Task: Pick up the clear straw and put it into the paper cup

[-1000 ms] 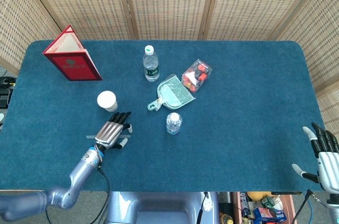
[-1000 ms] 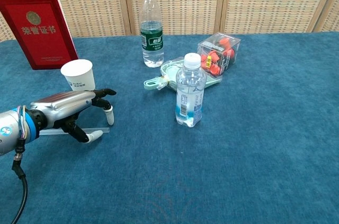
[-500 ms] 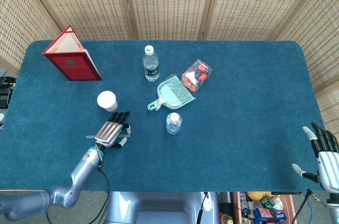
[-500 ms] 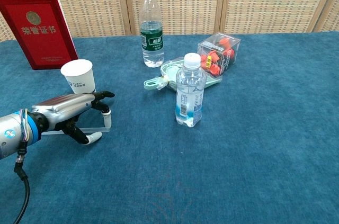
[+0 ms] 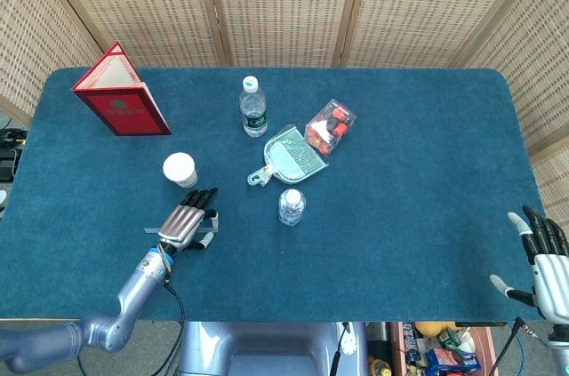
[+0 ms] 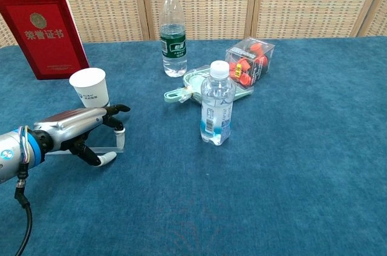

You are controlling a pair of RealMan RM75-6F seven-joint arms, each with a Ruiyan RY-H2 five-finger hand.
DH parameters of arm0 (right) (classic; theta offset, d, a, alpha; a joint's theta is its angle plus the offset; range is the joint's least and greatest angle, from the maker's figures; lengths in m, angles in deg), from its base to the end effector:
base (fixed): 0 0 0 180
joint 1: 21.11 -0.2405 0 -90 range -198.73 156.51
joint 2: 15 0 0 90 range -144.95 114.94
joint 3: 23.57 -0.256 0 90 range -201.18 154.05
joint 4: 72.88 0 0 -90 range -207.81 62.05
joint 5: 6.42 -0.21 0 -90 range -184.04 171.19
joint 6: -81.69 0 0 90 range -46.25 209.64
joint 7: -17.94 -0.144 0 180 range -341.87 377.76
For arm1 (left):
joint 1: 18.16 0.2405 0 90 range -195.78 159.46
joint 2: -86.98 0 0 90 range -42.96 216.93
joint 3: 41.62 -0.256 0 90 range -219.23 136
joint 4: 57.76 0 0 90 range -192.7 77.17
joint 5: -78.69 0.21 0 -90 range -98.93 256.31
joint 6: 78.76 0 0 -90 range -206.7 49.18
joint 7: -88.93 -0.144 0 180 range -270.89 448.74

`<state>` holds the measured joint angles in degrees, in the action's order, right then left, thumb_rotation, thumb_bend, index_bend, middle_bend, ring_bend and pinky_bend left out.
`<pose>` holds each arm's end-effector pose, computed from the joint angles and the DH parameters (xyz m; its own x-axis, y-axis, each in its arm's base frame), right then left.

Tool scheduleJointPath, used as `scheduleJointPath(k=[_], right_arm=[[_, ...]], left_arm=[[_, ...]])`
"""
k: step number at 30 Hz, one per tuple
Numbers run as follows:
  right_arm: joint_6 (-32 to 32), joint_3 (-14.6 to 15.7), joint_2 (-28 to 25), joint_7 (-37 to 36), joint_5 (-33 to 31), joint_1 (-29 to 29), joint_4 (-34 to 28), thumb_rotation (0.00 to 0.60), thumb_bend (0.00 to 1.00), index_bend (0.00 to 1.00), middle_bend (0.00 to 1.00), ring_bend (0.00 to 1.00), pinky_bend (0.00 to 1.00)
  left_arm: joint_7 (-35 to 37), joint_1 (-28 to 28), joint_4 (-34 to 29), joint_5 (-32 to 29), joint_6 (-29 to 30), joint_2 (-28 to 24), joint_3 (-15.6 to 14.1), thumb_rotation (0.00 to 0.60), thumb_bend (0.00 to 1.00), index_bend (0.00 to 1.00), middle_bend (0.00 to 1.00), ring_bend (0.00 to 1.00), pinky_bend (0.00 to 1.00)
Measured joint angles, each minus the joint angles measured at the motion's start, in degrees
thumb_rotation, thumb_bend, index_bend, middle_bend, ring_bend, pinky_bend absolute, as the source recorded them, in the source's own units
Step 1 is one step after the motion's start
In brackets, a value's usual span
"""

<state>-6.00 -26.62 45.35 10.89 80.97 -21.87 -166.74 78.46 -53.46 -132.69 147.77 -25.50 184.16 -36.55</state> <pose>-0.3163 -0.1592 0.1826 0.3193 0.0221 0.9474 -0.9474 0.0274 0.3187 -0.1988 0.3021 -0.0687 0.3647 0.4080 0.8370 0.9188 -0.3037 -0.2523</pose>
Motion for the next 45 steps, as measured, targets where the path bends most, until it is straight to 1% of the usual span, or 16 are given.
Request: scheduleJointPath(k=[7, 10, 13, 16, 19, 22, 25, 26, 28, 29, 33, 36, 38, 41, 45], right_arm=[[0.0, 0.0, 0.0, 0.1, 0.0, 0.0, 0.0, 0.6, 0.0, 0.0, 0.0, 0.0, 0.0], [0.1, 0.0, 0.0, 0.2, 0.0, 0.0, -0.1, 0.6, 0.0, 0.0, 0.0, 0.0, 0.0], [0.2, 0.1, 0.1, 0.4, 0.0, -0.1, -0.1, 0.6, 0.0, 0.0, 0.0, 0.0, 0.0], [0.2, 0.1, 0.1, 0.6, 0.0, -0.1, -0.1, 0.6, 0.0, 0.0, 0.0, 0.0, 0.0], [0.2, 0.1, 0.2, 0.7, 0.0, -0.1, -0.2, 0.6, 0.0, 0.0, 0.0, 0.0, 0.0], [0.3, 0.1, 0.2, 0.9, 0.0, -0.1, -0.2, 0.6, 0.0, 0.0, 0.0, 0.0, 0.0], [0.5, 0.1, 0.3, 1.2, -0.2, -0.2, -0.2, 0.6, 0.0, 0.0, 0.0, 0.0, 0.0], [0.6, 0.1, 0.3, 1.2, -0.2, -0.3, -0.3, 0.6, 0.0, 0.0, 0.0, 0.0, 0.0], [0.7, 0.0, 0.4, 1.4, -0.4, -0.3, -0.3, 0.6, 0.0, 0.0, 0.0, 0.0, 0.0], [0.8, 0.0, 0.4, 1.6, -0.5, -0.4, -0.3, 0.6, 0.0, 0.0, 0.0, 0.0, 0.0], [1.4, 0.0, 0.7, 2.3, -0.8, -0.6, -0.2, 0.6, 0.0, 0.0, 0.0, 0.0, 0.0], [1.7, -0.1, 0.9, 2.8, -1.1, -0.8, -0.2, 0.6, 0.0, 0.0, 0.0, 0.0, 0.0], [1.9, -0.2, 1.0, 2.9, -1.4, -0.8, -0.2, 0.6, 0.0, 0.0, 0.0, 0.0, 0.0], [2.1, -0.3, 1.0, 3.1, -1.7, -0.9, -0.2, 0.6, 0.0, 0.0, 0.0, 0.0, 0.0], [2.6, -0.4, 1.1, 3.3, -2.3, -1.1, 0.0, 0.6, 0.0, 0.0, 0.0, 0.0, 0.0]], left_arm=[[2.6, 0.7, -4.2, 2.1, 1.8, -2.3, 0.2, 0.6, 0.42, 0.58, 0.0, 0.0, 0.0], [4.3, 1.1, -7.1, 3.8, 3.0, -4.0, 0.3, 0.6, 0.42, 0.58, 0.0, 0.0, 0.0], [7.4, 1.5, -10.9, 6.4, 4.7, -6.2, 0.5, 0.6, 0.42, 0.58, 0.0, 0.0, 0.0], [13.0, 1.9, -13.6, 9.8, 6.9, -8.3, 0.8, 0.6, 0.42, 0.58, 0.0, 0.0, 0.0], [20.6, 2.3, -14.8, 13.5, 9.9, -9.8, 1.4, 0.6, 0.42, 0.58, 0.0, 0.0, 0.0], [30.0, 2.6, -14.9, 16.4, 13.5, -10.8, 2.3, 0.6, 0.42, 0.58, 0.0, 0.0, 0.0], [41.7, 2.9, -13.6, 18.6, 17.9, -11.2, 4.0, 0.6, 0.42, 0.59, 0.0, 0.0, 0.0], [43.9, 2.9, -13.2, 18.8, 18.6, -11.2, 4.4, 0.6, 0.42, 0.59, 0.0, 0.0, 0.0], [51.3, 3.0, -11.7, 19.4, 21.1, -11.1, 5.7, 0.6, 0.42, 0.59, 0.0, 0.0, 0.0], [55.3, 3.0, -10.6, 19.4, 22.4, -11.0, 6.6, 0.6, 0.42, 0.59, 0.0, 0.0, 0.0], [66.8, 2.8, -5.7, 17.9, 24.8, -9.7, 9.9, 0.6, 0.42, 0.6, 0.0, 0.0, 0.0], [74.6, 2.3, -2.0, 15.2, 24.5, -8.2, 12.1, 0.6, 0.42, 0.6, 0.0, 0.0, 0.0], [78.9, 1.7, 0.9, 12.7, 23.0, -7.2, 13.4, 0.6, 0.42, 0.6, 0.0, 0.0, 0.0], [82.6, 0.8, 4.3, 10.3, 19.8, -5.9, 14.5, 0.6, 0.42, 0.6, 0.0, 0.0, 0.0], [85.9, -0.1, 8.0, 8.9, 16.4, -4.2, 14.8, 0.6, 0.42, 0.6, 0.0, 0.0, 0.0]])
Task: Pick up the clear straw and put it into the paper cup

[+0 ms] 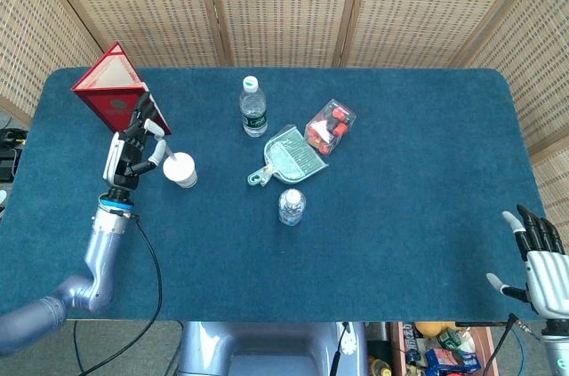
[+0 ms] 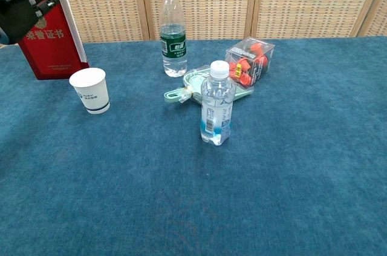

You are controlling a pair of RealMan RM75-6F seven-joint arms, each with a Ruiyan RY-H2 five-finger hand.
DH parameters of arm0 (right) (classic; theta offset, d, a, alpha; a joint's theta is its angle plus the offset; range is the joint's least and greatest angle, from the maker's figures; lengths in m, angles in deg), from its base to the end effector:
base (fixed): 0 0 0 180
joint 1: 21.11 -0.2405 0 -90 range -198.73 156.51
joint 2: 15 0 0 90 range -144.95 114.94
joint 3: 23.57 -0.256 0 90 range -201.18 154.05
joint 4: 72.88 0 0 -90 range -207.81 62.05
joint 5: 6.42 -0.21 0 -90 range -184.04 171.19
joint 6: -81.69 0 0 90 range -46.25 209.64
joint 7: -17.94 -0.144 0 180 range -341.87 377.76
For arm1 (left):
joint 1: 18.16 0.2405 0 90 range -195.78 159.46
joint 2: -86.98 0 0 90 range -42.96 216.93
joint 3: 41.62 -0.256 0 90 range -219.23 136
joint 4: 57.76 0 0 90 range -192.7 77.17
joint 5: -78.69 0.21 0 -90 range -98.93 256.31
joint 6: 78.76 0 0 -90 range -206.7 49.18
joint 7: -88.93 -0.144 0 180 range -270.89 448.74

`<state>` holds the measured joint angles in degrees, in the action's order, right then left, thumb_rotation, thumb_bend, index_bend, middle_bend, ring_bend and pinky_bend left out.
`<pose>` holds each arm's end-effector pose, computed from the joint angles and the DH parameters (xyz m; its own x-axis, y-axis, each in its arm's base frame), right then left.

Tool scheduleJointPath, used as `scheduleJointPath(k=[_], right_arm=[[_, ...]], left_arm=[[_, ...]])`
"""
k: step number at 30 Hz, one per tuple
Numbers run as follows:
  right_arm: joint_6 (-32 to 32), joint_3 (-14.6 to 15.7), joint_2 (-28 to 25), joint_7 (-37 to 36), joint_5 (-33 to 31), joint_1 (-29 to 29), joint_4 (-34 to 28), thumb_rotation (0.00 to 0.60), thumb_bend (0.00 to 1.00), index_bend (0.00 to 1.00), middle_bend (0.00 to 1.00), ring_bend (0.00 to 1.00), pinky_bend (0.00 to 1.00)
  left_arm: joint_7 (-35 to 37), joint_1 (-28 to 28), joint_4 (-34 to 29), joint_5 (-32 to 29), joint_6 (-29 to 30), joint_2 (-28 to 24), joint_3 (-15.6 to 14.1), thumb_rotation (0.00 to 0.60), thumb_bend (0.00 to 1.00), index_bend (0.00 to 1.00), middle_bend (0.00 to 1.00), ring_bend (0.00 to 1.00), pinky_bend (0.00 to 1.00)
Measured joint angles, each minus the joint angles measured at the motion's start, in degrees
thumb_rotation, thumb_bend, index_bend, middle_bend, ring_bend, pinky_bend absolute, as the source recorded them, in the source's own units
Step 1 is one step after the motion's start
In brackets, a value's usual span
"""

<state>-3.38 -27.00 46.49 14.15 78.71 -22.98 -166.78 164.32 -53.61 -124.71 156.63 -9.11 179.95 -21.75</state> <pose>-0.3191 -0.1665 0.1735 0.3494 -0.0092 0.9369 -0.9355 0.0517 0.3494 -0.1880 0.3815 0.0510 -0.8496 0.2221 0.4784 0.4424 -0.1937 0.8756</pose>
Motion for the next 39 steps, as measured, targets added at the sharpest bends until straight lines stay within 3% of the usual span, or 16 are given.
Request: scheduleJointPath(k=[11, 25, 28, 30, 33, 39], right_arm=[[0.7, -0.1, 0.2, 0.1, -0.6, -0.3, 0.3, 0.6, 0.0, 0.0, 0.0, 0.0, 0.0], [1.1, -0.1, 0.3, 0.0, -0.9, -0.5, 0.4, 0.6, 0.0, 0.0, 0.0, 0.0, 0.0], [1.1, -0.1, 0.3, 0.1, -0.9, -0.5, 0.4, 0.6, 0.0, 0.0, 0.0, 0.0, 0.0], [1.0, -0.1, 0.3, 0.1, -0.9, -0.5, 0.4, 0.6, 0.0, 0.0, 0.0, 0.0, 0.0], [1.0, -0.1, 0.2, 0.2, -0.8, -0.5, 0.3, 0.6, 0.0, 0.0, 0.0, 0.0, 0.0], [0.9, 0.0, 0.2, 0.1, -0.7, -0.4, 0.2, 0.6, 0.0, 0.0, 0.0, 0.0, 0.0]], left_arm=[[2.9, -2.2, 9.6, -3.0, -6.0, 5.0, 0.5, 0.6, 0.42, 0.6, 0.0, 0.0, 0.0], [4.3, -3.0, 15.7, -4.0, -10.4, 8.1, 0.1, 0.6, 0.42, 0.6, 0.0, 0.0, 0.0], [4.8, -3.1, 15.7, -3.5, -11.1, 7.9, -0.3, 0.6, 0.42, 0.44, 0.0, 0.0, 0.0], [5.2, -3.1, 15.5, -3.0, -11.3, 7.6, -0.6, 0.6, 0.42, 0.22, 0.0, 0.0, 0.0], [5.9, -2.9, 15.3, -2.0, -11.1, 7.2, -1.2, 0.6, 0.42, 0.05, 0.0, 0.0, 0.0], [7.0, -2.4, 14.6, 0.0, -9.8, 6.3, -2.4, 0.6, 0.41, 0.0, 0.0, 0.0, 0.0]])
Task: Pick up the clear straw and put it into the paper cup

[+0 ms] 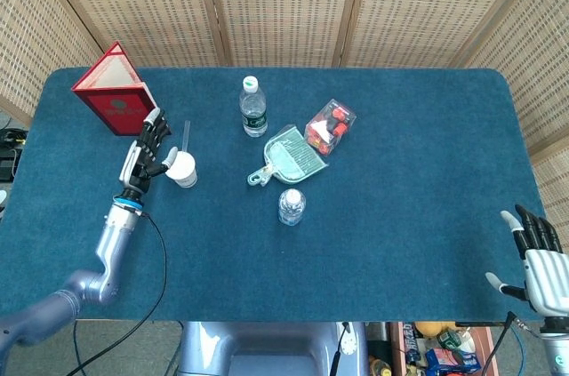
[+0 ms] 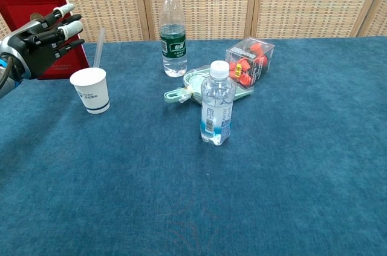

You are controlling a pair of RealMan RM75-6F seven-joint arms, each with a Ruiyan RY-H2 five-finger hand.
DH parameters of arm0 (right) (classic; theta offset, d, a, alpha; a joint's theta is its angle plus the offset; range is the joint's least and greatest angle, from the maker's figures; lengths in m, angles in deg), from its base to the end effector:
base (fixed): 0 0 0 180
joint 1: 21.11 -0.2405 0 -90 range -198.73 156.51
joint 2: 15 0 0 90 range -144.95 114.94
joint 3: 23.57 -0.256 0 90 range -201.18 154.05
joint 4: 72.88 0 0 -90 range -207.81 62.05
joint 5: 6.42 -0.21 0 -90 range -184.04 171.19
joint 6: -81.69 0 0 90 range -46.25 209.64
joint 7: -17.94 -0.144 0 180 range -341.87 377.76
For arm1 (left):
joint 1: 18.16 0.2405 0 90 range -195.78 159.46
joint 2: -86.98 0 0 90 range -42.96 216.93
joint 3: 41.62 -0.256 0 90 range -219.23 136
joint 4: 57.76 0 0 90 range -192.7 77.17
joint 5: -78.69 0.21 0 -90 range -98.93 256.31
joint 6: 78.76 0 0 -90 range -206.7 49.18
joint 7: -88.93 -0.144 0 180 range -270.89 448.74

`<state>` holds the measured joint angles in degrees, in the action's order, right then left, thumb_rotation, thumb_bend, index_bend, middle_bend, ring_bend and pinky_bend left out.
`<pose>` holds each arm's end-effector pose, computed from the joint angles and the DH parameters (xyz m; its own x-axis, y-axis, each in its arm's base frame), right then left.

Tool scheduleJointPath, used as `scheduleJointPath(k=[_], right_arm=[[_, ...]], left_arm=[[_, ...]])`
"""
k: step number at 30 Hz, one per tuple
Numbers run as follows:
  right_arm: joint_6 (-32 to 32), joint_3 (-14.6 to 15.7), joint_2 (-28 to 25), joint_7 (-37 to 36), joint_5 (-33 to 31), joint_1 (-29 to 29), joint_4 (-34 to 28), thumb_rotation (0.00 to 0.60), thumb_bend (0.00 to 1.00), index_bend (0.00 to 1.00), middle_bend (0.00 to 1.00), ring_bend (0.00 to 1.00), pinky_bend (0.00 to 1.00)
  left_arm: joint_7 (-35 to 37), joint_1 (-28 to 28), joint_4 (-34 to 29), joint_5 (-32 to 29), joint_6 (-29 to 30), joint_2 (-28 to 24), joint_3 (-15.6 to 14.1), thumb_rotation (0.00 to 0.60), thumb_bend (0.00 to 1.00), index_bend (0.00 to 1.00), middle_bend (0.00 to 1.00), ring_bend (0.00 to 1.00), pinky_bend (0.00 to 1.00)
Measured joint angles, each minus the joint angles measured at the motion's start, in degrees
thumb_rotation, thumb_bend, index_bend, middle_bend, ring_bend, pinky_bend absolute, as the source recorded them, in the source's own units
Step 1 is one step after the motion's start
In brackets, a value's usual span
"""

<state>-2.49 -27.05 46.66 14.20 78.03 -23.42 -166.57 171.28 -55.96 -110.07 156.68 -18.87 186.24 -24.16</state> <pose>-0.3207 -0.1690 0.1717 0.3491 -0.0203 0.9369 -0.9351 0.0574 0.3497 -0.2203 0.3968 0.0090 -0.8402 0.2187 0.4962 0.5041 -0.0219 0.8633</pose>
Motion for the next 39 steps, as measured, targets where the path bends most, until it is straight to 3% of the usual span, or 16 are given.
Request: scheduleJointPath(k=[9, 14, 18, 29, 39], right_arm=[[-0.5, 0.1, -0.3, -0.8, 0.4, 0.2, -0.1, 0.6, 0.0, 0.0, 0.0, 0.0, 0.0], [-0.9, 0.2, -0.4, -0.9, 0.8, 0.4, -0.2, 0.6, 0.0, 0.0, 0.0, 0.0, 0.0], [-1.3, 0.3, -0.5, -1.2, 1.2, 0.5, -0.3, 0.6, 0.0, 0.0, 0.0, 0.0, 0.0], [-2.5, 0.4, -0.8, -2.0, 1.9, 1.0, -0.5, 0.6, 0.0, 0.0, 0.0, 0.0, 0.0], [-4.2, 0.3, -1.1, -2.4, 2.8, 1.6, -0.5, 0.6, 0.0, 0.0, 0.0, 0.0, 0.0]], left_arm=[[-0.9, 1.7, -3.2, 7.1, 6.5, -4.4, -4.1, 0.6, 0.36, 0.0, 0.0, 0.0, 0.0], [-7.3, 3.2, -7.0, 12.5, 11.7, -9.3, -7.4, 0.6, 0.26, 0.0, 0.0, 0.0, 0.0], [-17.4, 4.6, -9.8, 14.1, 13.3, -13.1, -9.4, 0.6, 0.19, 0.0, 0.0, 0.0, 0.0], [-56.1, 12.4, -24.7, 11.5, 15.8, -25.7, -13.7, 0.6, 0.17, 0.0, 0.0, 0.0, 0.0], [-75.8, 24.5, -39.4, 6.9, 23.7, -35.4, -18.5, 0.6, 0.17, 0.0, 0.0, 0.0, 0.0]])
